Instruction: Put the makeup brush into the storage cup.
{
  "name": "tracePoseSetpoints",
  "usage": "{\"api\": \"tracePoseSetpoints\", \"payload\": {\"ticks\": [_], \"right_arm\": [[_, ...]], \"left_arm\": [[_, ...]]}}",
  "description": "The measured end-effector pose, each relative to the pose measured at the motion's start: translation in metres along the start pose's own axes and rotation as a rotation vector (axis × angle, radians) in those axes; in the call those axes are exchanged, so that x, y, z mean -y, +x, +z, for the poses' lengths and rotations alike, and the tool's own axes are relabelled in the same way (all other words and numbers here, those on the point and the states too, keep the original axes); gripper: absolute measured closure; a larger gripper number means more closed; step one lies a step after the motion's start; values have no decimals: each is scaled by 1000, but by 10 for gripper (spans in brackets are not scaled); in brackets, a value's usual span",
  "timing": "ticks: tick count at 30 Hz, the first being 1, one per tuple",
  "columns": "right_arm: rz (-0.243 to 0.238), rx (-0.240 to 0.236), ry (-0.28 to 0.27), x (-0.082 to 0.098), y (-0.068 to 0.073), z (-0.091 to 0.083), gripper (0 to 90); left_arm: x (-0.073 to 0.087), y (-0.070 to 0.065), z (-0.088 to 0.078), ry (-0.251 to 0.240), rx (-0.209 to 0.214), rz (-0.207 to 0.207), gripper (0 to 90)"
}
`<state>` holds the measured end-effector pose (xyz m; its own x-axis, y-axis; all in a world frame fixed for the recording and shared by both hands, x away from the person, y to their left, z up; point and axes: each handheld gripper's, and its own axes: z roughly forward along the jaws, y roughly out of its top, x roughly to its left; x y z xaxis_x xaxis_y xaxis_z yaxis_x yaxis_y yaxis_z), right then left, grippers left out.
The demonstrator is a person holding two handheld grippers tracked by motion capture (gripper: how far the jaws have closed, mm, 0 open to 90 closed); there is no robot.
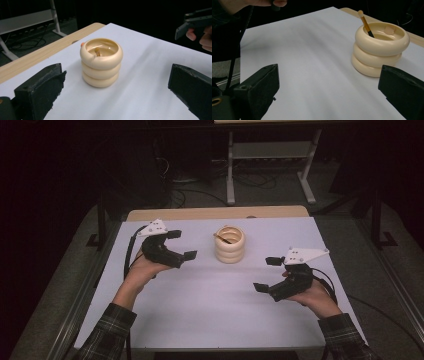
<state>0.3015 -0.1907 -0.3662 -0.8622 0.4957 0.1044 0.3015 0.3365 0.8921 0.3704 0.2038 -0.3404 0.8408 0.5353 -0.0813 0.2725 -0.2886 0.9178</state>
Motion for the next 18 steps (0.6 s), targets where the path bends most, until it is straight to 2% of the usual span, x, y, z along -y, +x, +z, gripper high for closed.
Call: {"api": "tracePoseSetpoints", "payload": {"ticks": [6, 18], "right_arm": [[7, 18, 0, 0, 0, -2, 26], [22, 40, -11, 5, -1, -8, 26]], "left_arm": [[12, -7, -14, -8, -9, -3, 0], [41, -21, -35, 19, -14, -18, 0]]}}
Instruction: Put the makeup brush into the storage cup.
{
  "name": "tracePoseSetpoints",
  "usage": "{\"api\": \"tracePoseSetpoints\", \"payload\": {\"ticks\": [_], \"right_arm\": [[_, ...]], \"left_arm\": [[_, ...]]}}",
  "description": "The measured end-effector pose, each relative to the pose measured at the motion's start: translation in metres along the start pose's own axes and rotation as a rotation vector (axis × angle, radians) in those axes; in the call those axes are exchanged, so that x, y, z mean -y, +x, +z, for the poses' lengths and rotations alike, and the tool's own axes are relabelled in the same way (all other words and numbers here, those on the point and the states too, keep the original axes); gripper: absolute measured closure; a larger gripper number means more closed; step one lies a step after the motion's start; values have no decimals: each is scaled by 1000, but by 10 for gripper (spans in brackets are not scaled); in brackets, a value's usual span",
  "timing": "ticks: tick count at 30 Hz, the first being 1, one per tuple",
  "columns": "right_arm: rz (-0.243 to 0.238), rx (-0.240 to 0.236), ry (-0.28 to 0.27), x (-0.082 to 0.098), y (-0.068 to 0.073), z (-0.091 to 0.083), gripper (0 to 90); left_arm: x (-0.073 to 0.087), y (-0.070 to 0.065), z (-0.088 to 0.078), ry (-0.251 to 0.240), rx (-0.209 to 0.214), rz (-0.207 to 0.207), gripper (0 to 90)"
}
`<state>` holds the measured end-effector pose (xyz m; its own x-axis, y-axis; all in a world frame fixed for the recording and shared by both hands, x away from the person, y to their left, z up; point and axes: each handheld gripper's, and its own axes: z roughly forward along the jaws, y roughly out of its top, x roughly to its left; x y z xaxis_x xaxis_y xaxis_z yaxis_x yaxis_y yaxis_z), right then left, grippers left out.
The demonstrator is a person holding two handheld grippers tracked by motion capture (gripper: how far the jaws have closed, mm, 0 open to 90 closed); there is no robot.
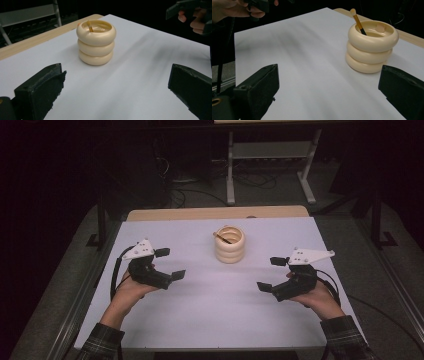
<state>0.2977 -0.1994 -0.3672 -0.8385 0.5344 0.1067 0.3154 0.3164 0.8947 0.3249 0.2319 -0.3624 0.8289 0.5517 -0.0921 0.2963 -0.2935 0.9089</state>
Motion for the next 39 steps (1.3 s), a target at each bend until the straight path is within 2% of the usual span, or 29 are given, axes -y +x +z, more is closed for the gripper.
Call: {"api": "tracePoseSetpoints", "payload": {"ticks": [18, 27, 39], "right_arm": [[5, 35, -3, 11, -2, -9, 21], [20, 68, -1, 19, -3, -10, 20], [21, 82, -7, 22, -4, -9, 20]], "left_arm": [[27, -14, -24, 50, 3, 34, 0], [28, -8, -34, 33, -12, 30, 0], [27, -5, -40, 17, -22, 30, 0]]}}
